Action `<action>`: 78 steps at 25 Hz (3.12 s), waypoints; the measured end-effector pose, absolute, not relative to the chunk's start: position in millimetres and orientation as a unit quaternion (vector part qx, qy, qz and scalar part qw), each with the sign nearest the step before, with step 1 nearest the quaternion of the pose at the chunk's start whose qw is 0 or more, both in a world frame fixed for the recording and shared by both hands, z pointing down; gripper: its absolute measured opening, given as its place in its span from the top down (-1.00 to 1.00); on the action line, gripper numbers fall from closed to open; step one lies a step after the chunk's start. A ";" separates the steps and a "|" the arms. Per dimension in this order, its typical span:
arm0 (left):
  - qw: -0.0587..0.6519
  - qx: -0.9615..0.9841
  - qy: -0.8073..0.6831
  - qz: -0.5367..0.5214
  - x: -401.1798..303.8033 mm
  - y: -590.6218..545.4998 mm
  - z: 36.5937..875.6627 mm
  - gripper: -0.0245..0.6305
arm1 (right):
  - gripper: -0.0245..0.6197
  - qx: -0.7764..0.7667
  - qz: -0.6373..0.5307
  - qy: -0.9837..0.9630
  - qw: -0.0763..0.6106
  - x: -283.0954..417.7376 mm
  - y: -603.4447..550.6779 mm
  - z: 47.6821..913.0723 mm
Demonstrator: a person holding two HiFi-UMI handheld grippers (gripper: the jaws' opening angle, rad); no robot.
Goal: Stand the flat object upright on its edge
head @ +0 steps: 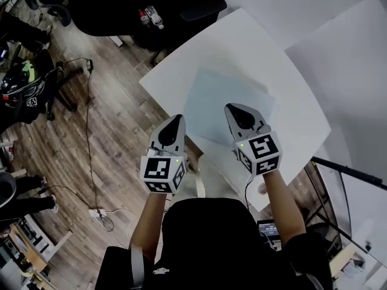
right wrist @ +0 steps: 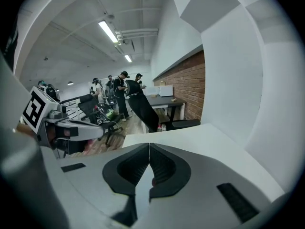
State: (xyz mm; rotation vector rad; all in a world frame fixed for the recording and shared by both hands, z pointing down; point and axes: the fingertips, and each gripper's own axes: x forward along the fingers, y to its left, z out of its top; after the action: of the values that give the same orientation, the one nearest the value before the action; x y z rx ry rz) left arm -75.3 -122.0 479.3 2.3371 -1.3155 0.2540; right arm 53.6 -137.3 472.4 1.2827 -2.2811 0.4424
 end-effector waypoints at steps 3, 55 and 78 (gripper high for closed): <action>0.235 0.844 -0.471 0.101 -65.9 -115.8 496.7 0.89 | 0.80 0.455 0.155 -0.837 0.262 61.6 -131.8 490.4; 0.307 0.849 -0.410 0.127 -28.4 -69.7 566.5 0.89 | -0.06 0.416 0.243 -0.771 0.417 145.2 -111.8 612.2; 0.352 0.845 -0.387 0.113 -40.1 -45.4 592.6 0.60 | -0.06 0.387 0.230 -0.786 0.423 115.9 -111.1 618.9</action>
State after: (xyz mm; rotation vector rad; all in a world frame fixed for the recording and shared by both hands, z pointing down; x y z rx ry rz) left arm -40.1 -45.4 592.6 2.1865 -1.0024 0.2920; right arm 115.9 -111.1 618.9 0.9680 -1.9675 0.5757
